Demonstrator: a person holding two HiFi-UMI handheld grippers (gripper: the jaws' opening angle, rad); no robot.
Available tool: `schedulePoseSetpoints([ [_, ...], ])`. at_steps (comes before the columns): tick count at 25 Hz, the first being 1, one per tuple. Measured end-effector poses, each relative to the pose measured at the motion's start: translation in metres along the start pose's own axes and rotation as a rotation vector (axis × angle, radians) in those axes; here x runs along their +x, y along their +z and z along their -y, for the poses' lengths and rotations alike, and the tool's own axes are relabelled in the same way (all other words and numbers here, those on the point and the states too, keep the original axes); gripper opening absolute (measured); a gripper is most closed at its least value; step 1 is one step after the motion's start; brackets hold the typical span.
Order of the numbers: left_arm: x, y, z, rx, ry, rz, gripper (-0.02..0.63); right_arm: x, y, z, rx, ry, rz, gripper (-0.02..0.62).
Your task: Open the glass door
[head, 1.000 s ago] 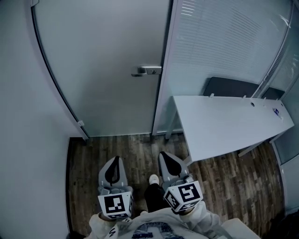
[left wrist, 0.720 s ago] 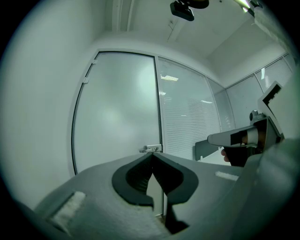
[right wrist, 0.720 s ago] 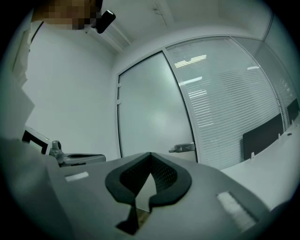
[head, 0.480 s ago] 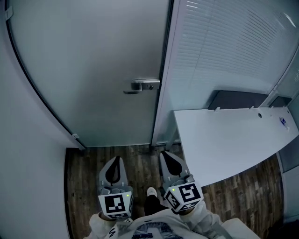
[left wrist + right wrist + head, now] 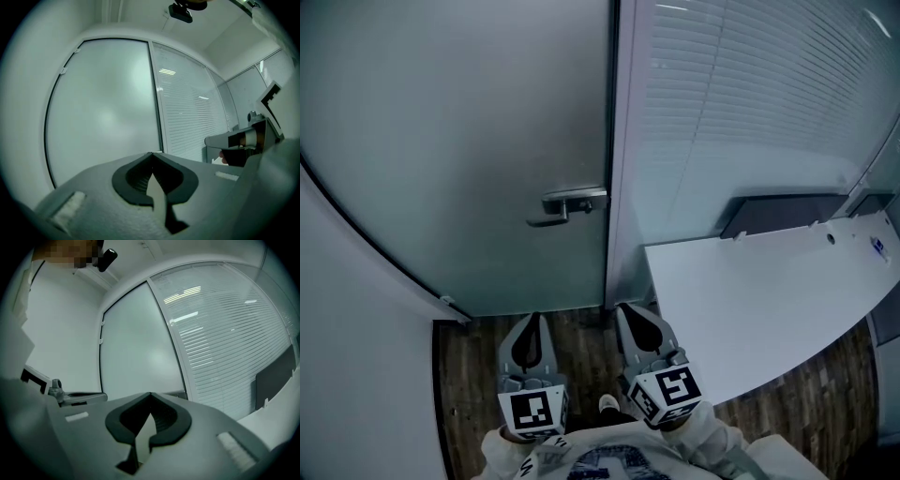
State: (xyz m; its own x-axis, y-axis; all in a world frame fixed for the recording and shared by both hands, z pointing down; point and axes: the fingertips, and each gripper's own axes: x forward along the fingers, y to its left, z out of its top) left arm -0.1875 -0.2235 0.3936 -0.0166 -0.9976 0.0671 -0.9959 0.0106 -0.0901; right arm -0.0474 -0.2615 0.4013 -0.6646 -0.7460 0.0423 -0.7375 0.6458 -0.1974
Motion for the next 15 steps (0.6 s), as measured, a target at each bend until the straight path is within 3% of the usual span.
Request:
schedulePoseSetpoints([
  [13,0.027,-0.009,-0.02,-0.006,-0.054,-0.03,0.002,0.02,0.0,-0.004,0.012,-0.041,-0.001,0.005],
  [15,0.032,-0.014,-0.019,0.014,-0.078,-0.052,0.094,0.022,-0.001,-0.003,0.011,-0.051,-0.009,0.005],
])
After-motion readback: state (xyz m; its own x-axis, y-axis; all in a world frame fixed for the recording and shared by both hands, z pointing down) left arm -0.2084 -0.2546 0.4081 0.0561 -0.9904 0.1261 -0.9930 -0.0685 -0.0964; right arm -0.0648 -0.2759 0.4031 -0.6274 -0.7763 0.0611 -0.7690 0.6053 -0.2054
